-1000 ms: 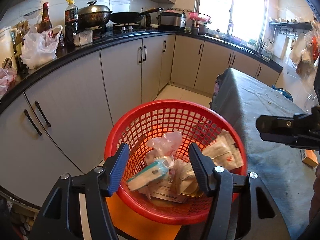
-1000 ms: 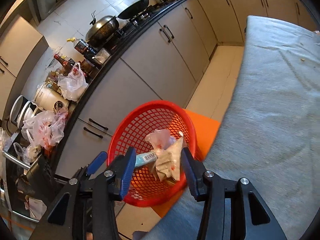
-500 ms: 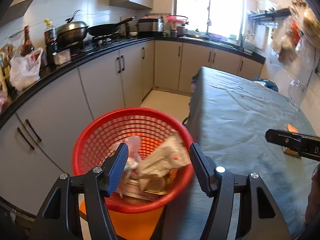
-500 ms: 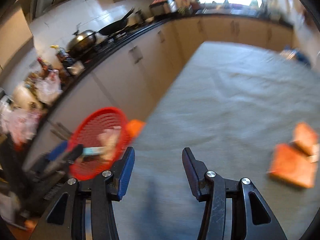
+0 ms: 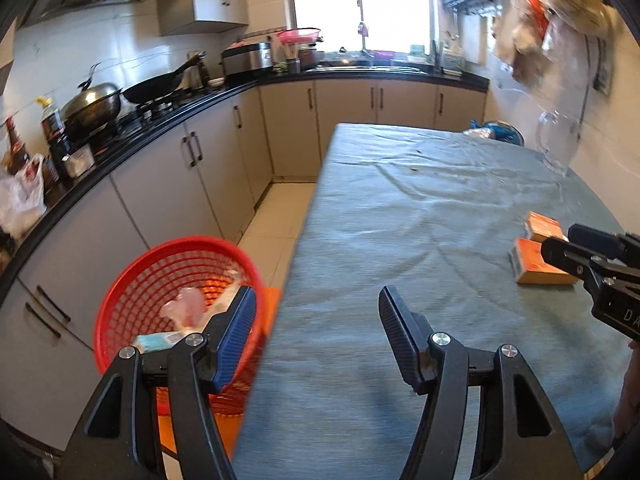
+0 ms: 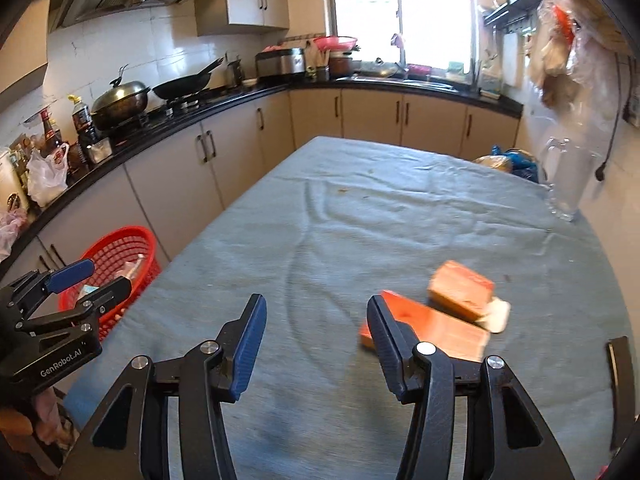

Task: Collect trash
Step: 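Move both tools back to the table toward the two orange boxes, then grasp the long orange box with the left tool while the right tool grasps the small orange box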

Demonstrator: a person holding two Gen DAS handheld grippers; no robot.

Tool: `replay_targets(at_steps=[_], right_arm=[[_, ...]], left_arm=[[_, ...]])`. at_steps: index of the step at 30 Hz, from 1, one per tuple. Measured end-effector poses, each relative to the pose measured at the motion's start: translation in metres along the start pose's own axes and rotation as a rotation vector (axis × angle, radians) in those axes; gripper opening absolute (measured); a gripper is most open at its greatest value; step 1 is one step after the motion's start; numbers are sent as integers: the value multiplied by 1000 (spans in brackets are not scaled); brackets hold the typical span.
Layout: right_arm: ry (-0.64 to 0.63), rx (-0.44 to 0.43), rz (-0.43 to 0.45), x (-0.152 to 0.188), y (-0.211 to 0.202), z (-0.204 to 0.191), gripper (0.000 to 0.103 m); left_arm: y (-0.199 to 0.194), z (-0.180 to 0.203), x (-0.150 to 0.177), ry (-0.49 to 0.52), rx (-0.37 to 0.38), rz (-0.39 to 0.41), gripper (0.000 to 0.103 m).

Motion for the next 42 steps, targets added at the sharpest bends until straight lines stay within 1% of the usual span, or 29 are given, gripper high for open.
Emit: replay_targets(at_steps=[3, 5, 8, 9, 10, 11, 13, 15, 19, 24, 26, 28, 30, 34, 35, 37, 38, 39, 41, 42], right_arm=[[62, -38, -7, 1, -7, 25, 58], [144, -77, -4, 1, -13, 50, 58], [305, -158, -17, 5, -19, 97, 58], [361, -182, -24, 8, -20, 114, 56], [412, -205, -31, 11, -19, 128, 50], [441, -219, -35, 13, -19, 137, 48], [513, -249, -40, 18, -18, 157, 48], [553, -266, -51, 22, -13, 167, 48], [590, -297, -70, 24, 5, 171, 48], [546, -310, -65, 21, 20, 165, 48], [532, -335, -79, 21, 23, 159, 48], [523, -382, -102, 24, 22, 149, 48], [501, -452, -137, 27, 19, 129, 49], [434, -676, -259, 39, 12, 73, 49], [422, -673, -251, 37, 9, 70, 49], [382, -595, -183, 23, -2, 79, 49], [361, -532, -148, 15, -5, 89, 49], [336, -441, -119, 7, -7, 101, 49], [286, -292, -85, -7, -5, 119, 50], [256, -236, -85, -14, 1, 128, 50]], left_arm=[[-3, 23, -2, 42, 9, 1, 64], [-5, 33, -2, 62, 20, -1, 64], [-6, 49, -1, 91, 39, -4, 64], [-6, 54, -1, 99, 44, -5, 65], [-6, 57, 0, 103, 47, -7, 65], [-5, 60, 0, 107, 52, -10, 65], [-2, 67, 0, 114, 67, -19, 65], [1, 72, 1, 117, 86, -32, 65], [1, 82, 1, 121, 118, -42, 65], [1, 86, 3, 138, 126, -43, 65], [3, 84, 4, 138, 128, -51, 65], [4, 81, 4, 131, 132, -57, 65], [5, 79, 3, 123, 131, -61, 65], [6, 74, 1, 96, 148, -75, 67], [6, 73, 1, 91, 154, -80, 67], [7, 74, 2, 81, 169, -98, 68], [8, 75, 2, 75, 181, -112, 68], [9, 78, 3, 68, 201, -129, 68], [10, 84, 4, 61, 238, -158, 69], [10, 88, 4, 60, 257, -177, 70]])
Point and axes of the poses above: each gripper's, at about its wrist camera, not at the fingertips, and y roughly the way its jaws point, z to its right, x to its underside, the point moved 5 cm from there along y, roughly the way its jaws point, and after that the axes turned 12 degrees about -x, right-handed, at the moved point
